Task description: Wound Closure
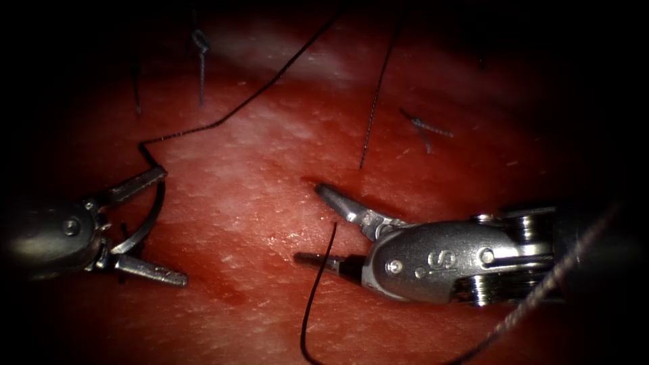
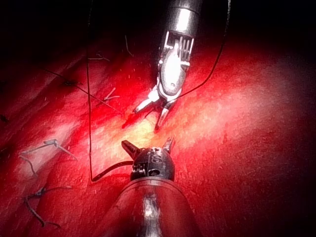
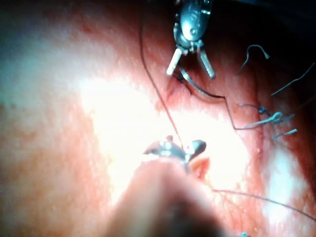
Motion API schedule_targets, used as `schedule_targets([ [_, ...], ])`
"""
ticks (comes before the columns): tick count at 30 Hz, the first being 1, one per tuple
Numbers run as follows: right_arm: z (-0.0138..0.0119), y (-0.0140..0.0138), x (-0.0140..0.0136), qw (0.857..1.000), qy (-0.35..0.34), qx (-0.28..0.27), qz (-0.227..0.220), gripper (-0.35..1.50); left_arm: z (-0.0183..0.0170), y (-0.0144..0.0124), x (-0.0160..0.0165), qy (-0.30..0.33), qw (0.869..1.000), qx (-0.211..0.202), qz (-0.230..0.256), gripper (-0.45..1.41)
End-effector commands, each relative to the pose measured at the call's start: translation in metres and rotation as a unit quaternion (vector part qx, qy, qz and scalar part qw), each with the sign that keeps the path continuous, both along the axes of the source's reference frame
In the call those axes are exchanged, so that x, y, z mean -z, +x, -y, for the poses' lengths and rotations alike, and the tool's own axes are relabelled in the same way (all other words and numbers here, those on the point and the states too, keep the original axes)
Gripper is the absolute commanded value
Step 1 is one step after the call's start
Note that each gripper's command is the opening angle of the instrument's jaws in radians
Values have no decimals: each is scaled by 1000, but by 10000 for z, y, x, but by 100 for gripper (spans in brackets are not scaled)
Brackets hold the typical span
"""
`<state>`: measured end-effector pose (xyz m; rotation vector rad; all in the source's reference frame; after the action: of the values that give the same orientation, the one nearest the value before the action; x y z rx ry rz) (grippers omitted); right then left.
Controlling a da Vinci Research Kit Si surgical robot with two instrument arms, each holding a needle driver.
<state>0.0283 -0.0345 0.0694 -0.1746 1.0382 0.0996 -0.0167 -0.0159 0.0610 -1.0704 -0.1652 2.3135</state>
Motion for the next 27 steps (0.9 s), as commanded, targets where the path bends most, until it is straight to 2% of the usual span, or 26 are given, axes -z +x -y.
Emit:
schedule_targets([
  [1, 2, -2, -1, 1000, 0, -2, 6, -35, 2, -5, -4, -1, 1000, -1, 0, 64],
  [3, 4, -9, 5, 1000, -2, -6, 6, -35, 2, -5, -4, -1, 1000, -1, 0, 64],
  [6, 9, -13, 30, 1000, 2, -8, -7, -35, 2, -5, -4, 0, 1000, -1, 0, 63],
  [10, 28, -2, 63, 1000, 13, -1, -20, -35, 2, -5, -4, 0, 1000, -1, 0, 63],
  [12, 33, 0, 70, 1000, 14, 1, -22, -35, 2, -5, -4, 0, 1000, -2, 2, 63],
  [15, 63, 10, 107, 999, 17, 20, -39, -35, 2, -5, -4, -2, 1000, -4, 1, 63],
  [19, 83, 18, 135, 998, 16, 35, -54, -35, 2, -5, -4, -2, 1000, -4, 1, 61],
  [20, 83, 18, 135, 998, 16, 35, -54, -35, 2, -5, -4, -2, 1000, -4, 1, 61],
  [21, 93, 23, 156, 997, 17, 43, -61, -35, 2, -6, -4, -2, 1000, -5, 2, 61],
  [27, 101, 30, 194, 996, 10, 56, -68, -35, 2, -6, -4, -2, 1000, -5, 2, 59],
])
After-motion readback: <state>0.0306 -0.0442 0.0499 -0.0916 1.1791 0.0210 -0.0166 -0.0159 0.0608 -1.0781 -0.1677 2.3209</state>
